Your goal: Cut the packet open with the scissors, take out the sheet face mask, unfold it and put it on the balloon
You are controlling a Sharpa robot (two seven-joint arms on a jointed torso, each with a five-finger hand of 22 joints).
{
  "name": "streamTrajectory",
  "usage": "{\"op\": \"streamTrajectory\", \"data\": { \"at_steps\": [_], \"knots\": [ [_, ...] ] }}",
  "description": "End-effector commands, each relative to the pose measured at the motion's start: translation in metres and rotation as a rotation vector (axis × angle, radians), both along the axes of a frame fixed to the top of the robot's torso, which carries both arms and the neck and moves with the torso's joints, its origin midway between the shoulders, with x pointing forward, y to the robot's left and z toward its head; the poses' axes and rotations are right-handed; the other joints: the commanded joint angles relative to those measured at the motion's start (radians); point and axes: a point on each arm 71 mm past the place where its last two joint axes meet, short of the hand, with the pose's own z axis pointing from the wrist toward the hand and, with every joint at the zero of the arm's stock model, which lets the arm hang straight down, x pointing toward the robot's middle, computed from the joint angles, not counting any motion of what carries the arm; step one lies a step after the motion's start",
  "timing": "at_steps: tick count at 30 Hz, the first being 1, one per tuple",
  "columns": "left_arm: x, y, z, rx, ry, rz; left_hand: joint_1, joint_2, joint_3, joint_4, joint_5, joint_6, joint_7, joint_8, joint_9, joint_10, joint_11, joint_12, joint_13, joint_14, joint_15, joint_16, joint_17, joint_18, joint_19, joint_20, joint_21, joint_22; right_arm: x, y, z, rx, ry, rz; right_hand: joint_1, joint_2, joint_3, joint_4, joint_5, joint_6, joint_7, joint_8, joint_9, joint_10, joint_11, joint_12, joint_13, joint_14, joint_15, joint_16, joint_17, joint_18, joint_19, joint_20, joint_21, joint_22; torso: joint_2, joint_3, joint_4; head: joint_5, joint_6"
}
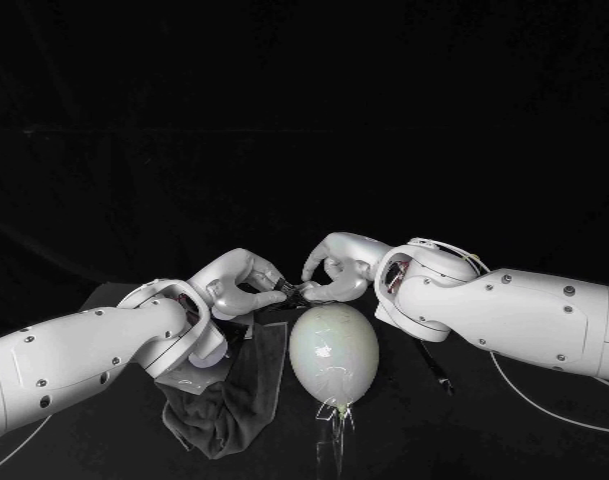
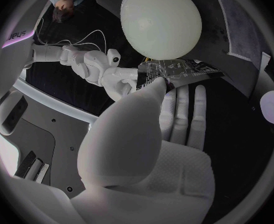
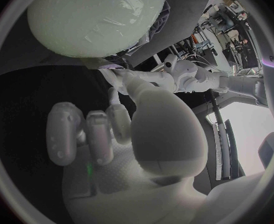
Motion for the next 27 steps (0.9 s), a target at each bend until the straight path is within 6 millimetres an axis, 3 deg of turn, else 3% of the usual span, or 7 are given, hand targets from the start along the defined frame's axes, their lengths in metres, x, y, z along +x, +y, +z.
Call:
{"op": "streamTrajectory", "data": {
  "at_steps": [1,6,11,27],
  "knots": [
    [-0.0014,-0.0039,0.0028,-0.01,-0.015,-0.016,-0.017,0.003,0.016,-0.005,0.002,0.001,0.001,0.007,0.033,0.006,0.0,-0.001,0.002,0.007,-0.001,0.004,-0.001,0.011,-0.009,0.002,0.01,0.006,-0.0016,0.0016,-0.0024,-0.078,-0.017,0.016,0.013,-0.006,-0.003,-0.003,0.007,0.006,-0.001,-0.004,-0.002,0.008,-0.001,0.003,0.126,0.096,0.002,0.002,0.225,0.001,0.009,0.006,0.004,0.203,0.0,-0.0002,0.0009,-0.001,-0.002],
    [-0.0027,-0.0055,0.0033,-0.013,-0.015,-0.021,-0.02,0.002,0.02,-0.007,0.002,0.0,0.001,0.008,0.034,0.006,0.0,-0.001,0.002,0.007,-0.001,0.005,-0.001,0.011,-0.011,0.002,0.012,0.007,-0.0008,0.0013,-0.0037,-0.123,-0.032,0.006,0.021,-0.01,-0.002,-0.001,0.085,0.021,-0.003,-0.006,-0.005,-0.001,-0.003,-0.007,0.119,0.094,0.001,0.0,0.221,0.002,0.006,0.005,-0.002,0.202,-0.001,-0.0001,0.0005,-0.001,-0.001],
    [-0.0044,-0.0068,0.0039,-0.018,-0.013,-0.026,-0.022,0.001,0.023,-0.009,0.002,0.0,0.001,0.008,0.034,0.006,0.0,-0.001,0.002,0.007,-0.001,0.005,-0.001,0.011,-0.013,0.003,0.014,0.009,0.0006,0.0006,-0.0042,-0.161,-0.058,-0.011,0.022,-0.011,0.001,0.0,0.106,0.025,-0.003,-0.007,-0.007,-0.002,-0.003,-0.008,0.118,0.094,0.0,0.0,0.22,0.002,0.006,0.005,-0.004,0.201,-0.001,-0.0004,0.001,-0.002,0.0],
    [-0.011,-0.0115,0.0057,-0.027,-0.006,-0.051,-0.032,-0.002,0.035,-0.017,0.002,0.0,0.001,0.009,0.036,0.006,0.0,-0.001,0.003,0.006,-0.001,0.006,-0.002,0.011,-0.019,0.004,0.021,0.014,0.0031,-0.0004,-0.0015,-0.151,-0.108,-0.06,0.02,0.028,0.045,0.018,0.133,0.076,-0.023,0.013,-0.005,0.014,-0.02,0.016,0.13,0.098,-0.013,0.004,0.234,-0.004,0.023,-0.005,0.027,0.21,0.0,0.0001,0.0001,-0.005,0.002]
  ]
}}
